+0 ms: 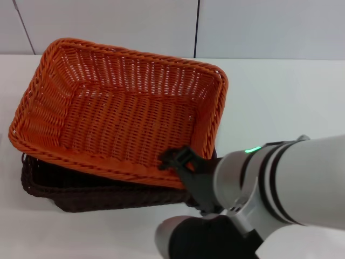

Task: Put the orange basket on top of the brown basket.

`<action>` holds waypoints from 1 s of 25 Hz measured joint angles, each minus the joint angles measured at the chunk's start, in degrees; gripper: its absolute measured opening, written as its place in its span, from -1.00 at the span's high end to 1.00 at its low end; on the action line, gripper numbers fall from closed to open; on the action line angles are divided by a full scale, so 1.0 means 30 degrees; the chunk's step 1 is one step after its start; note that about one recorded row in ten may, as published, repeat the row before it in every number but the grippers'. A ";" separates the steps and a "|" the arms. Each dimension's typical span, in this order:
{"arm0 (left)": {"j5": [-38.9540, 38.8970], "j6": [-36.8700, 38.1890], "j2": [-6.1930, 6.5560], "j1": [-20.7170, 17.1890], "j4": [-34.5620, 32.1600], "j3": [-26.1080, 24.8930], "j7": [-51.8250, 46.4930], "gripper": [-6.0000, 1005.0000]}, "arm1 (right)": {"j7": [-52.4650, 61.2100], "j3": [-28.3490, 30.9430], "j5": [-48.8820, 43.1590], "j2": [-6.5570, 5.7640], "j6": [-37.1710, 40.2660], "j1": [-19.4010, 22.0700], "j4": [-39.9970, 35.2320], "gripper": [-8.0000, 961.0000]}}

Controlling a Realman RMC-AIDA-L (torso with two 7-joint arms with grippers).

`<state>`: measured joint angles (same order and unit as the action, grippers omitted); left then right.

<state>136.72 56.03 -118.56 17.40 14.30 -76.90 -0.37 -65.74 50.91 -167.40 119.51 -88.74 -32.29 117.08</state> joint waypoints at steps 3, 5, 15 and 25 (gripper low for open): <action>0.0007 -0.0024 0.0000 0.0000 -0.0056 -0.0001 -0.0036 -0.65 | 0.0188 -0.0149 0.0003 0.0023 0.0433 -0.0317 -0.0016 -0.58; 0.0009 -0.0028 0.0000 -0.0012 -0.0068 -0.0001 -0.0040 -0.65 | 0.0265 -0.0204 0.0008 0.0050 0.0689 -0.0509 -0.0016 -0.58; 0.0014 -0.0326 -0.0001 0.0016 -0.0074 -0.0001 0.0008 -0.65 | 0.1013 0.1761 0.0008 0.0061 0.3684 -0.0779 -0.0126 -0.59; -0.0001 -0.0267 0.0070 0.0185 -0.0036 -0.0097 0.0059 -0.65 | 0.2253 0.3141 0.0023 0.0029 0.6405 -0.0540 -0.0192 -0.58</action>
<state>136.72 55.23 -118.35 17.96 14.19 -77.19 -0.20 -58.98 60.33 -167.34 119.60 -69.53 -33.91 116.50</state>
